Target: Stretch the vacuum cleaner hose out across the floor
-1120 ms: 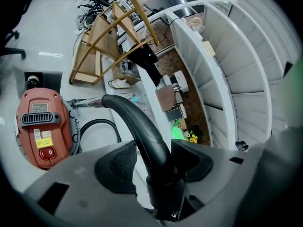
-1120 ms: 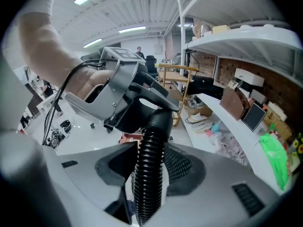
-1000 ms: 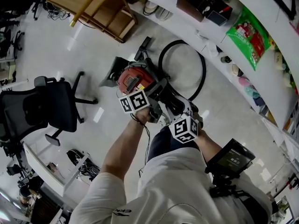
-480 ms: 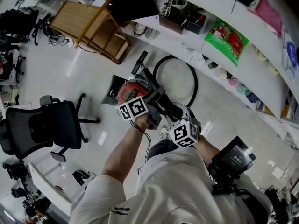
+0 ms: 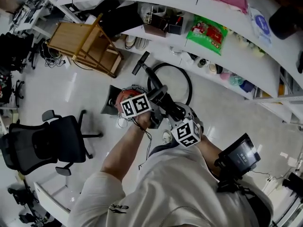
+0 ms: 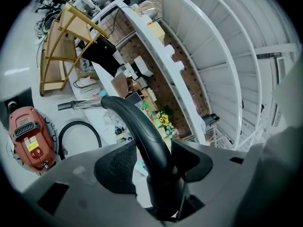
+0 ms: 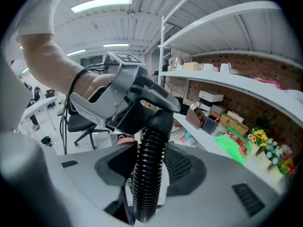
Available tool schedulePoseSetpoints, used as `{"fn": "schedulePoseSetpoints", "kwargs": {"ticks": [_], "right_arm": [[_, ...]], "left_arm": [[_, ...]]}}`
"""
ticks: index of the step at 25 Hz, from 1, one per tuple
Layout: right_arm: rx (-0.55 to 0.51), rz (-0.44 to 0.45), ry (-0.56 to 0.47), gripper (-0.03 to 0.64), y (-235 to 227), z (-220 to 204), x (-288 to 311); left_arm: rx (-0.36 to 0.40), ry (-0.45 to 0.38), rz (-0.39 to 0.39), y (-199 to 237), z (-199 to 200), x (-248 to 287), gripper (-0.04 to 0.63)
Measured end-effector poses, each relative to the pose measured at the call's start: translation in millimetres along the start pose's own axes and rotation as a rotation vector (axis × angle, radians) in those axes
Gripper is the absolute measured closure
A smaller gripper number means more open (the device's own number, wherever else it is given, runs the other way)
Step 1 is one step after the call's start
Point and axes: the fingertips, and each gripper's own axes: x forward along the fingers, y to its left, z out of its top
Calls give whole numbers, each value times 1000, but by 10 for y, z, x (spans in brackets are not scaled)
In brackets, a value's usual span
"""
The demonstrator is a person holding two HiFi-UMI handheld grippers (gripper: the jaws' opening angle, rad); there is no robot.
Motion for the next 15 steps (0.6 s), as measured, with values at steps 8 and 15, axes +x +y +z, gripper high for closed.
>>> {"fn": "schedulePoseSetpoints", "kwargs": {"ticks": [8,15], "right_arm": [[82,-96,-2,442,269,-262,-575],[166,-188,-6,442,424,-526,-1072]], "left_arm": [[39,90,-35,-367,-612,-125,374],[78,186,-77,-701,-1162,-121,374]]}}
